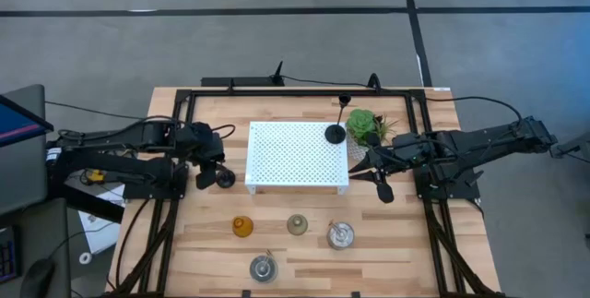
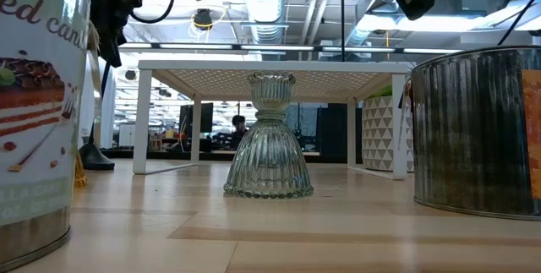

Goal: Pick & Place candle stick holders
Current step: Put the black candle holder on the shelf

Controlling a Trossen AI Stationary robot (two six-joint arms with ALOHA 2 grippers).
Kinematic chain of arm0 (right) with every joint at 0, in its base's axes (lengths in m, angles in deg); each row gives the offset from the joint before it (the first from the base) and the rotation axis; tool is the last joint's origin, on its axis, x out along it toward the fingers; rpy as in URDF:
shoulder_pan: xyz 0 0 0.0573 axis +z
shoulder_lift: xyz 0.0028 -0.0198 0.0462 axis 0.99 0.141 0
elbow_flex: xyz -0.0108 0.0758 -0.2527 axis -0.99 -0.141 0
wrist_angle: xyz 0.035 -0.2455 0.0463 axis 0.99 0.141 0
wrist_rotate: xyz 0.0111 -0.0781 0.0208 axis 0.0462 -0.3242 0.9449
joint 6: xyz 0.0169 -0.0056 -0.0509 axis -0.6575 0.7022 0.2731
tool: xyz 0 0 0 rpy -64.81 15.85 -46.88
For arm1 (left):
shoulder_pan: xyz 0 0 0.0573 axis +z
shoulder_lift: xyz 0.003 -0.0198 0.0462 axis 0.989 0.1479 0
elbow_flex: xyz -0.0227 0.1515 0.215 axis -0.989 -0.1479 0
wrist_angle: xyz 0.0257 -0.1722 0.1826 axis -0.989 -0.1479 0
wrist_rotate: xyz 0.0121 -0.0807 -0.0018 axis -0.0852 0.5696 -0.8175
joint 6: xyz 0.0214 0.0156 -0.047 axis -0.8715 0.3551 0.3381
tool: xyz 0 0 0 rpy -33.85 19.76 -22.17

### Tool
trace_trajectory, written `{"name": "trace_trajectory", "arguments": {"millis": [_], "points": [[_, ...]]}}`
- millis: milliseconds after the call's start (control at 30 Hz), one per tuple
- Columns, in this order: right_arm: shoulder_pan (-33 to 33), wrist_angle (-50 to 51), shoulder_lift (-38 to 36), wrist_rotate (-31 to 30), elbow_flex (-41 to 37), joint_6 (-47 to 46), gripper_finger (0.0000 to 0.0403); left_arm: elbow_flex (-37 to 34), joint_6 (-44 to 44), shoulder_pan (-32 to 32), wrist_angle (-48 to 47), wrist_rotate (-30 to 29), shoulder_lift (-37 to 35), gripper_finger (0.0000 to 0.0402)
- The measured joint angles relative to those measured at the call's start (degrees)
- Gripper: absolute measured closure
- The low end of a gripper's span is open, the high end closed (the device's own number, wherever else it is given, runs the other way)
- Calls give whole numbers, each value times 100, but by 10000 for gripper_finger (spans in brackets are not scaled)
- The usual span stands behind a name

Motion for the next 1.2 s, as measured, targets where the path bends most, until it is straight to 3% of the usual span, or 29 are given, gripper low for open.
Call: {"name": "trace_trajectory", "arguments": {"millis": [433, 633, 933, 1200], "points": [[0, 2, 0, 0, 0, 0, 338, 4, 50, 0, 10, -141, 71, 387], [0, 28, 0, 2, -2, 0, 338, 7, 174, 0, -1, -383, 71, 378], [0, 44, 0, 2, -2, 0, 338, 152, 498, 2, -255, -1211, 71, 384], [0, 50, 0, 2, -2, 4, 338, 683, 930, 2, -1253, -1516, 119, 387]]}}
